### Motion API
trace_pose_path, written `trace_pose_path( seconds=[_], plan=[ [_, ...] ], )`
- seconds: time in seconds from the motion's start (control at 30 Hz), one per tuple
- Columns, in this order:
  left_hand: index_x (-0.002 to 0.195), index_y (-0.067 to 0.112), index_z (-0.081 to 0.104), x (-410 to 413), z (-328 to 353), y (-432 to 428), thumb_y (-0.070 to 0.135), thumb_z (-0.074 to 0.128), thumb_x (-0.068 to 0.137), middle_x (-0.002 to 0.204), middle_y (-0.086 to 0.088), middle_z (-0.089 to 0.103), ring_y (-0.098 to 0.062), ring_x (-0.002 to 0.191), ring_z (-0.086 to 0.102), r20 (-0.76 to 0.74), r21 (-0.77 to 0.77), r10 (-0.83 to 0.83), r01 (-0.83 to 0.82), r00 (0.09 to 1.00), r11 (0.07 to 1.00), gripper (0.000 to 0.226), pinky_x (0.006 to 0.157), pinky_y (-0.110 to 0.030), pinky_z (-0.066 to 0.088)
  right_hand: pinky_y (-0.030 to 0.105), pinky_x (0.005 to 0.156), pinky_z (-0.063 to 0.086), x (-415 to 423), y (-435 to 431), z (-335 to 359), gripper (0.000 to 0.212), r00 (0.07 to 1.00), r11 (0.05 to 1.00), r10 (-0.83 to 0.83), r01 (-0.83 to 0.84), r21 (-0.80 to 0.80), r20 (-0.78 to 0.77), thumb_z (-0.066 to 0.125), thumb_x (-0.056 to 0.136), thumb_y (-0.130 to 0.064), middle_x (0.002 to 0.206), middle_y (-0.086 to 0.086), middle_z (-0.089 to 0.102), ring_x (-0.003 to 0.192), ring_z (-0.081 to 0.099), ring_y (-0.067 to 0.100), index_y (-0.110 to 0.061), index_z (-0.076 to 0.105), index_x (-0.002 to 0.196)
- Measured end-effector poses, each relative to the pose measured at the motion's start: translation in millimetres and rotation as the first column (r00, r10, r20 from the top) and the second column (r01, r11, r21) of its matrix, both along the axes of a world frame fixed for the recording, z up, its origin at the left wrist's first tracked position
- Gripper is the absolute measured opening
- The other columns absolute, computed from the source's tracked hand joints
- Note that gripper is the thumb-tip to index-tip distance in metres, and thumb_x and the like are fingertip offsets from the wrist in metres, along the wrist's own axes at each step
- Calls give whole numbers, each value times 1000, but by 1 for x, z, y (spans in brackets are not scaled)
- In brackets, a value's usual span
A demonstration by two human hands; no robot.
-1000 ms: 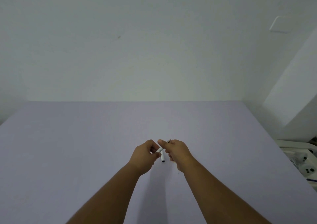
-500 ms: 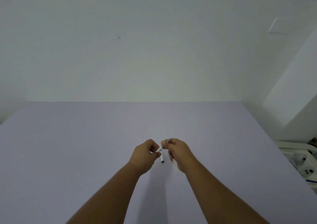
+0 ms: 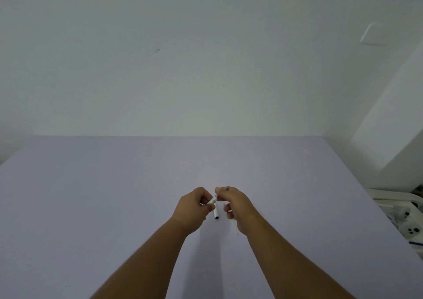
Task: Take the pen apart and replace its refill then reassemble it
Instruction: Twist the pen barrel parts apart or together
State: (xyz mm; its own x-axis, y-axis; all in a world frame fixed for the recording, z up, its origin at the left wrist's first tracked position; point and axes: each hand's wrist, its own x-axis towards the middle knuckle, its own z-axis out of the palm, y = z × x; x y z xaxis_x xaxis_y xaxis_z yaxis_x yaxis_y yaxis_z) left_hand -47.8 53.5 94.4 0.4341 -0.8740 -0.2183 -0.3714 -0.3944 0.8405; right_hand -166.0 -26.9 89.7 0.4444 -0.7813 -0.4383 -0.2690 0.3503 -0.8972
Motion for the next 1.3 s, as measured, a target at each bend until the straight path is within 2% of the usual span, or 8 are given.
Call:
trace_pose_path(
  seconds=[0.1, 0.2, 0.37, 0.53, 0.73, 0.9, 1.07, 1.3],
  plan=[
    [81, 20, 60, 1, 1, -2, 14, 65, 84, 82, -1, 64, -20, 70, 62, -2, 3, -2, 2, 1000, 1000, 9, 75, -42, 59, 24, 57, 38, -1, -1, -2, 14, 999, 998, -3, 5, -59, 42, 62, 86, -30, 82, 1, 63, 61, 46, 12, -17, 66, 81],
    [82, 20, 60, -1, 1, -3, 14, 65, 84, 83, -2, 65, -26, 82, 65, 24, -12, -5, 5, 1000, 1000, 8, 80, -44, 58, 27, 61, 38, 4, -2, -2, 30, 997, 996, -60, 57, -75, -43, 65, 83, -38, 67, -1, 51, 60, 43, 13, -11, 57, 71],
    [80, 21, 60, 1, 3, -6, 13, 66, 83, 83, -3, 65, -23, 74, 64, -6, -4, 8, -8, 1000, 1000, 10, 78, -44, 59, 25, 58, 39, 4, -4, 1, 23, 999, 999, -46, 46, 9, 13, 61, 85, -38, 92, 1, 63, 67, 45, 13, -17, 64, 92],
    [77, 24, 59, 1, 3, -7, 14, 66, 83, 79, 2, 64, -19, 74, 62, 7, 0, -3, 3, 1000, 1000, 13, 78, -41, 59, 27, 61, 39, 4, -5, 0, 25, 998, 998, -50, 47, -45, -47, 63, 85, -35, 72, -1, 52, 64, 44, 14, -11, 61, 79],
    [77, 23, 59, 3, 3, -8, 14, 66, 83, 79, 0, 64, -18, 69, 62, -12, 2, 0, 0, 1000, 1000, 13, 75, -41, 59, 25, 56, 38, 5, -5, -1, 12, 996, 999, -51, 52, -3, 71, 62, 87, -27, 83, 1, 60, 63, 45, 13, -16, 66, 87],
    [76, 24, 59, 3, 2, -6, 15, 66, 82, 78, 1, 64, -19, 72, 62, 2, -3, 0, 0, 1000, 1000, 13, 78, -44, 58, 27, 55, 37, 8, -6, 0, 37, 993, 995, -74, 68, -68, -93, 67, 79, -44, 66, -1, 51, 56, 40, 15, -11, 56, 67],
    [75, 23, 59, 5, 4, -6, 14, 67, 81, 76, 1, 64, -18, 66, 60, -24, 5, 12, -12, 1000, 1000, 14, 74, -45, 58, 25, 60, 41, 5, -5, -2, 13, 995, 999, -52, 51, 13, 82, 64, 85, -30, 88, 3, 65, 66, 47, 13, -17, 68, 84],
    [73, 23, 59, 4, 0, -4, 12, 66, 82, 83, -9, 67, -21, 71, 59, -17, -5, 30, -30, 999, 1000, 15, 78, -49, 56, 24, 60, 40, 8, -5, 0, 17, 999, 998, -36, 38, -54, 33, 63, 87, -26, 62, -5, 58, 59, 46, 12, -11, 68, 79]
  ],
)
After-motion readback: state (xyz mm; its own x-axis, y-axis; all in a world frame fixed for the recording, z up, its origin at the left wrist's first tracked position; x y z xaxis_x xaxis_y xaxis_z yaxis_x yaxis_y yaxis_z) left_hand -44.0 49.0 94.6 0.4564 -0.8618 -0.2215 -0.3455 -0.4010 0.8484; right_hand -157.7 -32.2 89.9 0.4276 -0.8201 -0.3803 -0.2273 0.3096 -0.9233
